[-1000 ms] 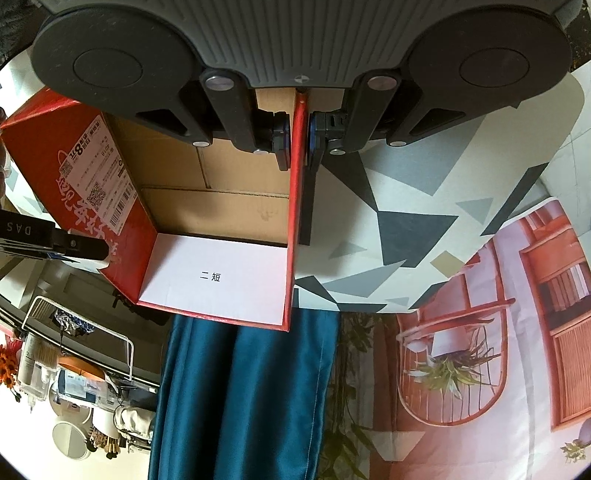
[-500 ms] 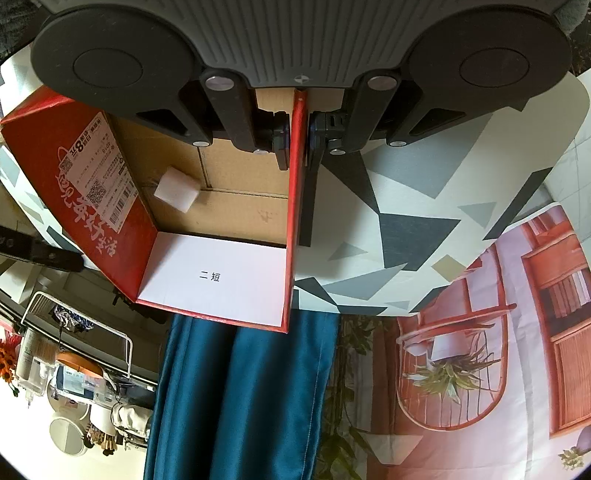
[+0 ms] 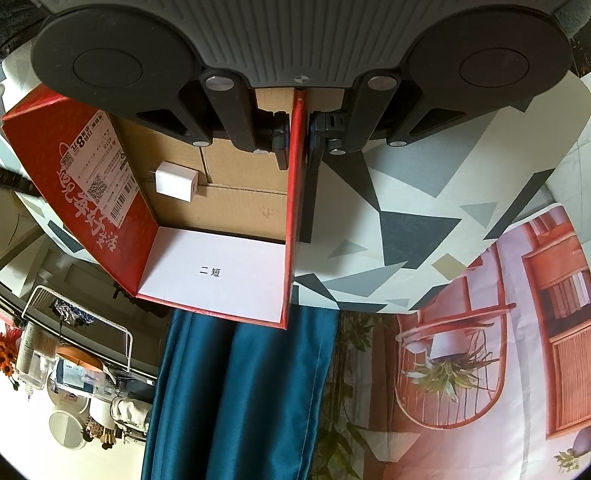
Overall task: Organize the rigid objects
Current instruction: 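Grasp the gold card in its clear case with the right gripper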
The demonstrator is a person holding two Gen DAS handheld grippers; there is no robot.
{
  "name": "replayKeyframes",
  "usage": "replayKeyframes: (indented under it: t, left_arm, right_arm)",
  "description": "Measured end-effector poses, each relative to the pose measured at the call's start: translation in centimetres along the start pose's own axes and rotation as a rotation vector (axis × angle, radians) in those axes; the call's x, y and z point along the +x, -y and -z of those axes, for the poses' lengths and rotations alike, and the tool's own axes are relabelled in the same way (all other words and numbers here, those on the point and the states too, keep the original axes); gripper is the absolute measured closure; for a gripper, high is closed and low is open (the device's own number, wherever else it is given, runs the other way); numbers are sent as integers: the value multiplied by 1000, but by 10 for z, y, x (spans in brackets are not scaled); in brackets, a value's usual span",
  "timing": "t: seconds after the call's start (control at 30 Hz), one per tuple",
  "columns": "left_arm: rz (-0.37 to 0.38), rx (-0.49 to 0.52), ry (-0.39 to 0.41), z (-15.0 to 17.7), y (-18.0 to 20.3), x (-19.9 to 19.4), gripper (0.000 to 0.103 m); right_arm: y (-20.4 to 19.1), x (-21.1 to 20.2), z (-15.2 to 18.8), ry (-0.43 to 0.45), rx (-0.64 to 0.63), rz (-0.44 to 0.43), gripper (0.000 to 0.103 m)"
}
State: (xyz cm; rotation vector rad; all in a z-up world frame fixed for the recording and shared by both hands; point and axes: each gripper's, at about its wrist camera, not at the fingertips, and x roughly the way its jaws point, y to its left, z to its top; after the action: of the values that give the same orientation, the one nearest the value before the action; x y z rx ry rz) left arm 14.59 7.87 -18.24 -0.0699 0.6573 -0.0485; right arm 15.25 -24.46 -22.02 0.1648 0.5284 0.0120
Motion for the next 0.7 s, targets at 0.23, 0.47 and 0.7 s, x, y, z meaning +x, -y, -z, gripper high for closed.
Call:
replayKeyframes:
  t: [0.23,0.47,0.7]
  left_arm:
    - [-2,-6,3,1,0,0,93]
    - [-1,0,3,0,0,1,93]
    - [-2,-4,8,1,0,1,93]
  right_arm:
    - [2,25,16,-89,-42,43,31]
    - [-2,46,11,-145,-82,28,27]
    - [1,68,8,-202,-89,17,27]
